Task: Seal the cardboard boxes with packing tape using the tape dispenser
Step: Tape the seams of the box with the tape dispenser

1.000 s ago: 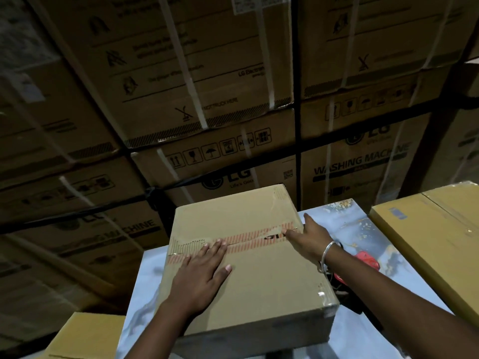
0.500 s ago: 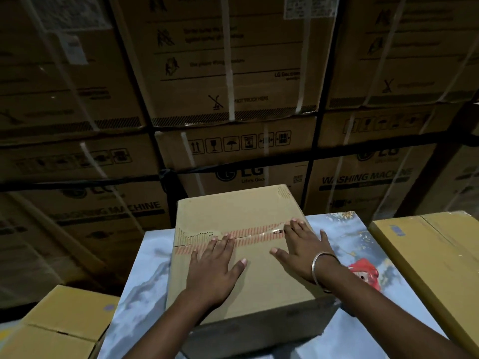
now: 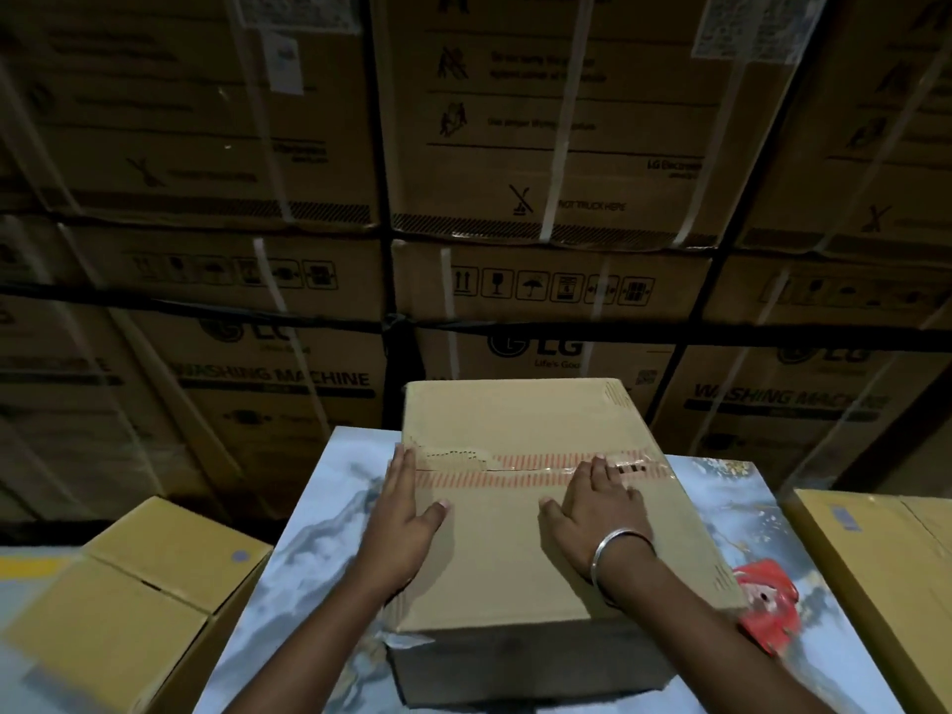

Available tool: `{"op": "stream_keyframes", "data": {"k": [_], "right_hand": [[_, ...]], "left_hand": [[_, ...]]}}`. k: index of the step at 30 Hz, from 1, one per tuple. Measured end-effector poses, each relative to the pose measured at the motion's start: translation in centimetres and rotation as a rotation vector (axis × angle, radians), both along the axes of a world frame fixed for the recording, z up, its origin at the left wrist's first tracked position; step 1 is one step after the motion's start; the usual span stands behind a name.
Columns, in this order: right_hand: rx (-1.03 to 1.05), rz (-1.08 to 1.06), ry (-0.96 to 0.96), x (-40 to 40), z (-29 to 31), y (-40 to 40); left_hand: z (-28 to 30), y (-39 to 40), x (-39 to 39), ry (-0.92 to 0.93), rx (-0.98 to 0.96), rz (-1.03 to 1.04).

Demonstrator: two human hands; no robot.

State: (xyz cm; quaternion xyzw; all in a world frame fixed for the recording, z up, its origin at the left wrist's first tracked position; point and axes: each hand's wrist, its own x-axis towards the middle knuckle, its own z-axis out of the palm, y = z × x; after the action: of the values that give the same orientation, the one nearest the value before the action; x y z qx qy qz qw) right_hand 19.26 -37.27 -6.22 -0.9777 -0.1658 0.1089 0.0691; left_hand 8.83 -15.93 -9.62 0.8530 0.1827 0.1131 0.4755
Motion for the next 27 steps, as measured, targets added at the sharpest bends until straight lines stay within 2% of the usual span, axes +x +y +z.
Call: {"op": "stream_keyframes", "data": {"k": [2, 7, 9, 12, 16, 19, 22, 24, 27], "right_hand": [[-0.003, 0.049, 0.015, -1.4, -0.3, 1.9], [0.011, 0.014, -0.006, -3.2, -1.0, 4.3], [0.013, 0.014, -0.018, -3.0, -0.9, 4.0], [0.013, 0.020, -0.033, -3.1, -1.1, 3.8], [0.020, 0.020, -0.061, -3.3, -1.0, 3.8], [0.061, 0.041, -0.082, -3.6, -0.8, 3.7], [0.145, 0.117, -0.128, -3.9, -0.8, 3.7], [0.177, 0.186, -0.175, -4.2, -0.9, 3.7], [0.305, 0.345, -0.236, -4.8, -0.9, 3.4]], "left_hand": [[-0.1, 0.4, 0.0, -0.024, -0.343, 0.067], [-0.9, 0.8, -0.5, -0.099, -0.810, 0.114], [-1.4, 0.8, -1.2, -0.105, -0.930, 0.076], [-1.3, 0.4, -2.1, -0.065, -0.918, 0.037], [-1.8, 0.5, -3.0, -0.088, -0.871, 0.159], [-2.9, 0.4, -5.0, -0.110, -0.905, 0.221], [-3.6, -0.4, -6.6, -0.234, -0.962, 0.295], [-3.5, -1.6, -7.0, -0.298, -0.917, 0.308], [-3.6, -3.0, -6.8, -0.297, -0.831, 0.256]]}}
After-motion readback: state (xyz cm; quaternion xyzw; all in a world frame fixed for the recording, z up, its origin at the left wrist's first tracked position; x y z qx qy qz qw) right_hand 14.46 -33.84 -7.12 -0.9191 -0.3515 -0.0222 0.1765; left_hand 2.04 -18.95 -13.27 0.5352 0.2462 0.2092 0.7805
